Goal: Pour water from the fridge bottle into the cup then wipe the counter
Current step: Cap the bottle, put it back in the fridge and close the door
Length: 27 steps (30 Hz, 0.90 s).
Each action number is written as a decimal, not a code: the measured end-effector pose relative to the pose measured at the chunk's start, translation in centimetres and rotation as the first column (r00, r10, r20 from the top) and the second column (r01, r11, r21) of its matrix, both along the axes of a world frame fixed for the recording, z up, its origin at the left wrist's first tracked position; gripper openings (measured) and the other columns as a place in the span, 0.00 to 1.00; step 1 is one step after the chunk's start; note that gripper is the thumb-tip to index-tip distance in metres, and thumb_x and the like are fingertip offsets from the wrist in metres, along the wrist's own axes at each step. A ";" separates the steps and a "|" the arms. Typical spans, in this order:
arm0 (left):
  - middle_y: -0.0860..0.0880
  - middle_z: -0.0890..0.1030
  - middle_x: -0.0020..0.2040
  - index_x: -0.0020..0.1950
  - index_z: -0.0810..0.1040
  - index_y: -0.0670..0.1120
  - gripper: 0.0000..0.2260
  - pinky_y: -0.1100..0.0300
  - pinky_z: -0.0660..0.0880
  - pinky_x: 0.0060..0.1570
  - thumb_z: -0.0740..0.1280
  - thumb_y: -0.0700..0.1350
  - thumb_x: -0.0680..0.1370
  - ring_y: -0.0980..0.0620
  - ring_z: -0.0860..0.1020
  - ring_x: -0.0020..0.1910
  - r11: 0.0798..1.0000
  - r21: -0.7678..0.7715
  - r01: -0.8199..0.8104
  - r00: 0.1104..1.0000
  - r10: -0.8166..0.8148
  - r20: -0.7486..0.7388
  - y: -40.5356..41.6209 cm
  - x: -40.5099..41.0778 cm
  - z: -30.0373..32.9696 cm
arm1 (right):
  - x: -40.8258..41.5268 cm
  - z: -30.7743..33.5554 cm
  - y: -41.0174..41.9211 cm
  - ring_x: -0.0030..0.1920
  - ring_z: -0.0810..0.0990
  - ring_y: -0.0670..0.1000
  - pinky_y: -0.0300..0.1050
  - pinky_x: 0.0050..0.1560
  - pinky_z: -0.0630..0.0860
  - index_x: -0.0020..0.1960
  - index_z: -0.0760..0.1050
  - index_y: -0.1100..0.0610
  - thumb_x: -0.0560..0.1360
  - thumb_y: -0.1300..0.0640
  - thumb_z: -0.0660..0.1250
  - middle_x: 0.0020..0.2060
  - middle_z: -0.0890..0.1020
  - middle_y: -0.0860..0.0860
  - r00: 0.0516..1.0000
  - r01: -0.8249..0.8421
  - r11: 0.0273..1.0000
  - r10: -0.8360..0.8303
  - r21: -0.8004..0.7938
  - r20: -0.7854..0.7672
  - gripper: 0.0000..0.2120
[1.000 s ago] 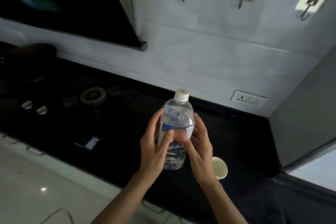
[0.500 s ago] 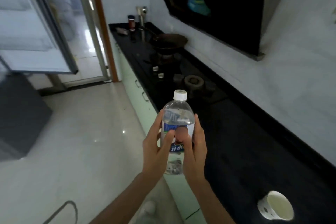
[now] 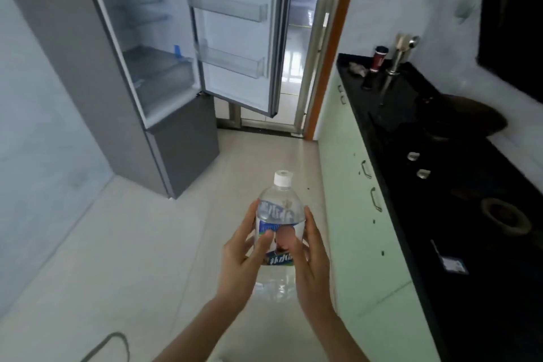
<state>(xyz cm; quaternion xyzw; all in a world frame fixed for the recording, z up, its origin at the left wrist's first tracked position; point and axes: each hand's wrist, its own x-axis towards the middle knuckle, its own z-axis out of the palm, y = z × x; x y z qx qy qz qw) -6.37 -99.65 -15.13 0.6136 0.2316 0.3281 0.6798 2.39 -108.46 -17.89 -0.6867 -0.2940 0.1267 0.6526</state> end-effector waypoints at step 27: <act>0.58 0.82 0.58 0.73 0.66 0.54 0.27 0.62 0.80 0.46 0.66 0.47 0.75 0.55 0.82 0.55 0.894 0.134 -0.427 0.904 0.422 0.061 46.8 20.4 7.0 | 25.2 7.8 51.2 0.68 0.72 0.45 0.50 0.65 0.74 0.73 0.61 0.43 0.77 0.45 0.63 0.68 0.73 0.42 0.839 -0.544 0.826 0.531 0.148 0.121 0.25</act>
